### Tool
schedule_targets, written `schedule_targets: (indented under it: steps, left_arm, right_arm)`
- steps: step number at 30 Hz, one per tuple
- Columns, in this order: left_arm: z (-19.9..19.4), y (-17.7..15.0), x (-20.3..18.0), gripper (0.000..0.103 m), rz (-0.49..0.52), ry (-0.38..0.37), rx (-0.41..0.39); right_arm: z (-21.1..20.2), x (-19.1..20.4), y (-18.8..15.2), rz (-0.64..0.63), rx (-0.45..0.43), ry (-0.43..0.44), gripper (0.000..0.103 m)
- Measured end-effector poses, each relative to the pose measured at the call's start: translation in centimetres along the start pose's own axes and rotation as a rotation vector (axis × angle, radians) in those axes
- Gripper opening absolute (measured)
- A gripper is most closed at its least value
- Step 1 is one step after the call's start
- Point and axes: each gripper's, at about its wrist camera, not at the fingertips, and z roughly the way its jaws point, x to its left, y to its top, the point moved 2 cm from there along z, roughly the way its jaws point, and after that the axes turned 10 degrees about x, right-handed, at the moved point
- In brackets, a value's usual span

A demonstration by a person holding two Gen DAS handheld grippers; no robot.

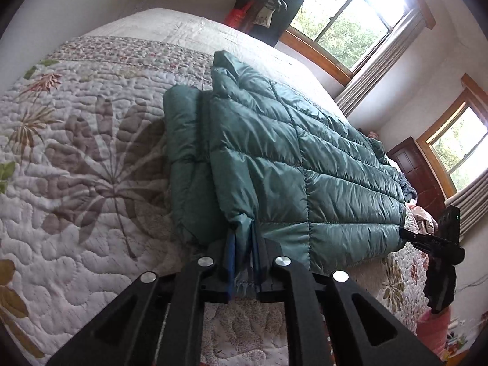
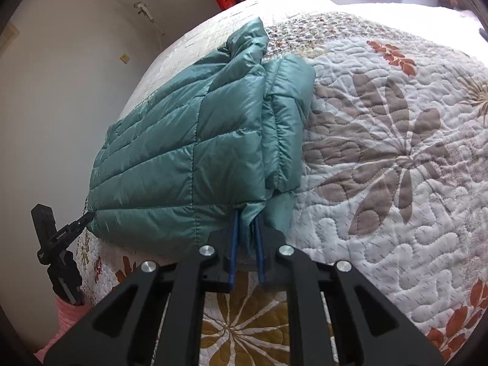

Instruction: Fold large clothes

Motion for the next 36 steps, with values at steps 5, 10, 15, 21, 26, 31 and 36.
schedule_targets:
  steps: [5,10,15,21,26,31,36]
  left_arm:
    - [-1.9,1.6,1.3,0.055,-0.025,0.031,-0.057]
    - [-0.6,4.3,2.7,0.067,-0.055,-0.028,-0.016]
    - [1.9,5.8,3.3,0.072,-0.06,-0.066,0.016]
    - [4.2,6.7,4.2,0.074,-0.078,-0.121,0.026]
    - [5.3,7.2,4.2,0.079,-0.11,-0.213,0.027]
    - [7.2,8.0,3.3,0.083,-0.099,-0.174,0.057]
    - [7.2,7.6,3.0,0.036,-0.141,-0.205,0.041]
  right_arm:
    - [-2.2,-0.4,0.5,0.022,-0.074,-0.007,0.055]
    - [-2.0,-1.7,2.8,0.069,-0.075,0.057,0.071]
    - [0.6,-2.8,4.7,0.117,-0.03,0.088,0.075]
    - [3.4,-4.2,6.0,0.163,0.014,0.155,0.076]
    - [5.1,-4.4,6.8,0.172,0.039,0.222,0.077]
    - [6.2,-4.1,7.5,0.174,0.049,0.26,0.071]
    - [6.1,-3.8,7.1,0.159,0.042,0.305,0.032]
